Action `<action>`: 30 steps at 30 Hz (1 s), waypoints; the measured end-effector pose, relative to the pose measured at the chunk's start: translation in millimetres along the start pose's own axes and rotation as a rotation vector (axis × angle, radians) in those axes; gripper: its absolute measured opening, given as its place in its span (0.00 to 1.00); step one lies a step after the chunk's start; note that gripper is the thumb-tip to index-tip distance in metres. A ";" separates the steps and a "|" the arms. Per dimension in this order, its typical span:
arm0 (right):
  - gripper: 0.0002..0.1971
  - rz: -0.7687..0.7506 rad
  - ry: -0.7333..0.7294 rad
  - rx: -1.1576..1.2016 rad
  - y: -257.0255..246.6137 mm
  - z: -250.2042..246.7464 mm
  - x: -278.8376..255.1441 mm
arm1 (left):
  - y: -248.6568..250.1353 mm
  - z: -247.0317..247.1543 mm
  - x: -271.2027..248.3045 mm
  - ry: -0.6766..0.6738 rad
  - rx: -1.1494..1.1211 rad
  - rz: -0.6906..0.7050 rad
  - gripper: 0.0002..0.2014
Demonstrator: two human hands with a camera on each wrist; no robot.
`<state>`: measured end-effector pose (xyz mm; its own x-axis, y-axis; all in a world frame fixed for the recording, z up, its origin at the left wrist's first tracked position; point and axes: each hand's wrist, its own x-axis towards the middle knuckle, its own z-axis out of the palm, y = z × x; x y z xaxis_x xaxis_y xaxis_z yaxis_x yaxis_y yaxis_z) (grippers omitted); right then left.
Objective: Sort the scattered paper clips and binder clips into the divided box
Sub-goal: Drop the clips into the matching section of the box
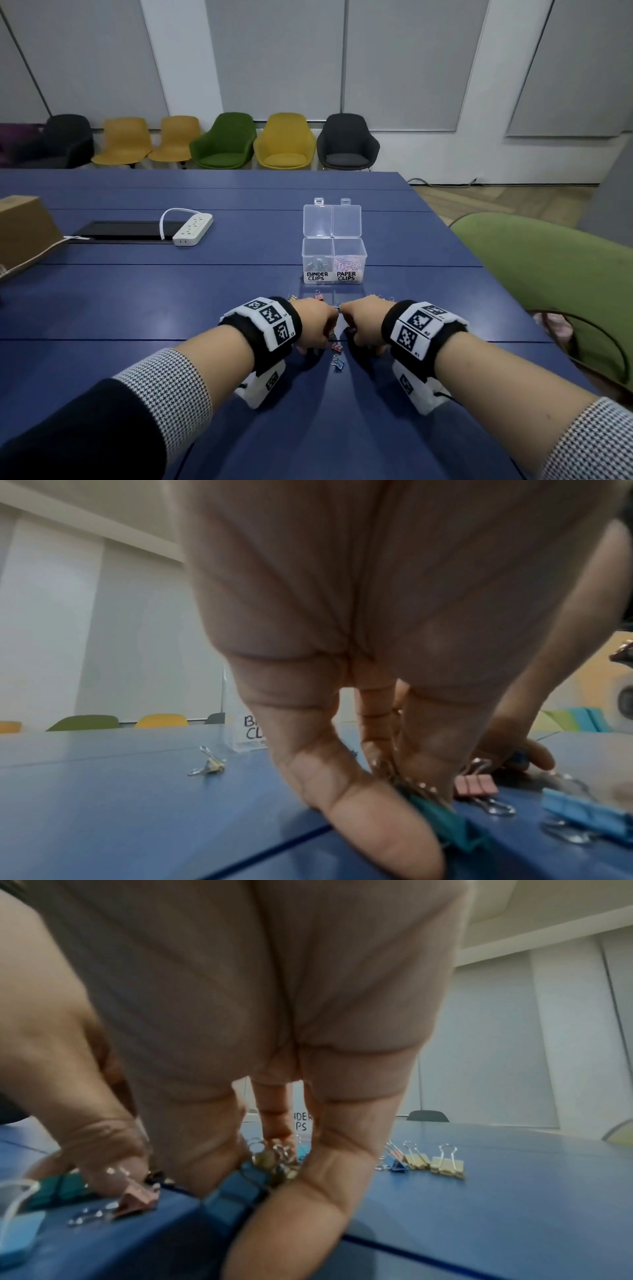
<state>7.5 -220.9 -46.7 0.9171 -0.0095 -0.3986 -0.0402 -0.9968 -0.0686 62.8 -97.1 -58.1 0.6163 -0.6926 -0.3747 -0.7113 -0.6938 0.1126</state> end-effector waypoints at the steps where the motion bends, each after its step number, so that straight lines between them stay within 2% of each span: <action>1: 0.08 0.010 -0.005 0.024 0.4 0.0 0.2 | 1.5 -0.4 -0.5 0.011 0.019 0.003 0.10; 4: 0.08 0.058 0.010 0.146 6.2 1.5 2.5 | 3.7 -0.7 -0.9 0.037 0.015 -0.009 0.10; 6: 0.09 0.078 0.020 0.274 15.1 3.8 4.3 | -1.0 0.2 -0.8 0.055 -0.055 -0.037 0.04; 7: 0.09 0.080 0.021 0.366 20.8 5.6 5.2 | -5.6 0.9 -0.7 0.059 -0.125 -0.052 0.03; 9: 0.09 0.078 0.013 0.681 31.4 9.7 4.3 | -19.3 2.3 0.7 0.056 -0.320 -0.080 0.07; 11: 0.10 0.066 0.022 1.072 38.4 13.0 0.7 | -31.8 3.7 -1.4 0.050 -0.717 -0.102 0.09; 13: 0.10 0.054 0.051 1.450 44.2 16.4 -2.1 | -38.2 4.9 -7.6 0.080 -1.216 -0.068 0.10; 15: 0.09 0.029 0.059 1.782 48.1 19.3 -4.7 | -44.1 7.0 -11.3 0.113 -1.592 -0.028 0.12; 17: 0.06 0.005 0.004 2.039 49.2 22.7 -7.6 | -47.4 10.7 -13.3 0.129 -1.896 0.002 0.10; 19: 0.02 -0.043 -0.056 2.176 46.6 25.3 -8.7 | -50.2 14.9 -12.9 0.119 -2.223 0.010 0.04; 21: 0.04 -0.059 -0.082 2.208 41.4 27.6 -6.7 | -49.7 17.7 -11.8 0.142 -2.431 0.055 0.03; 24: 0.06 -0.006 -0.095 2.071 33.4 27.6 -0.7 | -45.2 15.9 -11.0 0.146 -2.498 0.038 0.04; 26: 0.08 0.026 -0.090 1.846 30.4 26.7 5.0 | -42.4 12.2 -9.5 0.106 -2.353 -0.074 0.06; 28: 0.09 0.025 -0.113 1.581 30.1 24.3 8.9 | -42.8 11.0 -6.1 0.059 -2.045 -0.198 0.10; 30: 0.11 0.006 -0.164 1.354 32.4 19.7 11.5 | -45.2 11.7 -3.5 0.038 -1.687 -0.262 0.11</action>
<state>8.9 -251.8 -71.5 0.8622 0.0898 -0.4986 -0.4849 -0.1384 -0.8635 88.8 -61.0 -72.7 0.6749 -0.5209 -0.5227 0.5068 -0.1876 0.8414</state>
